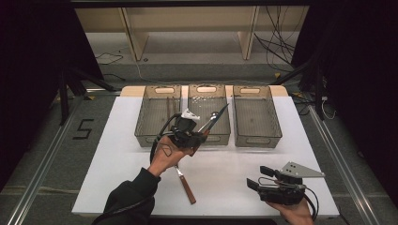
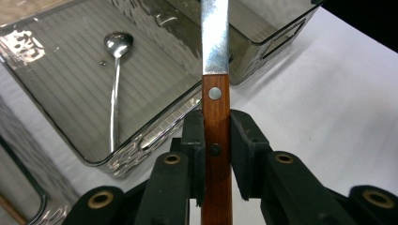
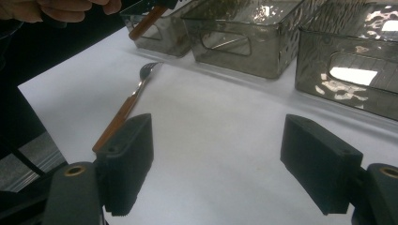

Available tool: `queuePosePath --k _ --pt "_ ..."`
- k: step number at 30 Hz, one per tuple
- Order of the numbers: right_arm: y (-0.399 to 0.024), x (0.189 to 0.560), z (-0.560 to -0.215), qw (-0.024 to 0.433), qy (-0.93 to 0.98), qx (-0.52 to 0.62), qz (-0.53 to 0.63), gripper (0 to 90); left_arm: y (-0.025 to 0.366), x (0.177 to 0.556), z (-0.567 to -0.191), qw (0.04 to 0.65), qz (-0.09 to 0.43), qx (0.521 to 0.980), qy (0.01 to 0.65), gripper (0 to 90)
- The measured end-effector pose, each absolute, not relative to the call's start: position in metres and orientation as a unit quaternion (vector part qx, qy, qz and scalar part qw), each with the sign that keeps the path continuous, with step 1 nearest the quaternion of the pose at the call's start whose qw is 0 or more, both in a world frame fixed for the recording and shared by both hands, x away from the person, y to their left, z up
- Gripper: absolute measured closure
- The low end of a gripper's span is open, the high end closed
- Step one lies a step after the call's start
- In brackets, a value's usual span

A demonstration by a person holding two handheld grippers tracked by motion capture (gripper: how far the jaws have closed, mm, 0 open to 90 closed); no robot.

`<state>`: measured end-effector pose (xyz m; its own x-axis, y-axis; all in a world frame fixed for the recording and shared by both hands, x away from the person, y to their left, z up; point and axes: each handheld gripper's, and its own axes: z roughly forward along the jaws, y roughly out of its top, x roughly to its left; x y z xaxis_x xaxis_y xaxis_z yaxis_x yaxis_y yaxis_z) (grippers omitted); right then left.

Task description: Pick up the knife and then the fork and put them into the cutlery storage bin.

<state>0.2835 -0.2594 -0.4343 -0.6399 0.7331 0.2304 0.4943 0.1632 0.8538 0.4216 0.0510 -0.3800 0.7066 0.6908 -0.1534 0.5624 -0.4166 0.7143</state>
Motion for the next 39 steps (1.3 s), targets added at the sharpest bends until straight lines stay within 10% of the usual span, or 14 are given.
queuePosePath --k 39 --pt "-0.258 0.283 -0.435 0.118 0.754 0.399 0.508 26.5 -0.005 0.468 -0.374 0.404 0.072 0.83 0.376 76.4"
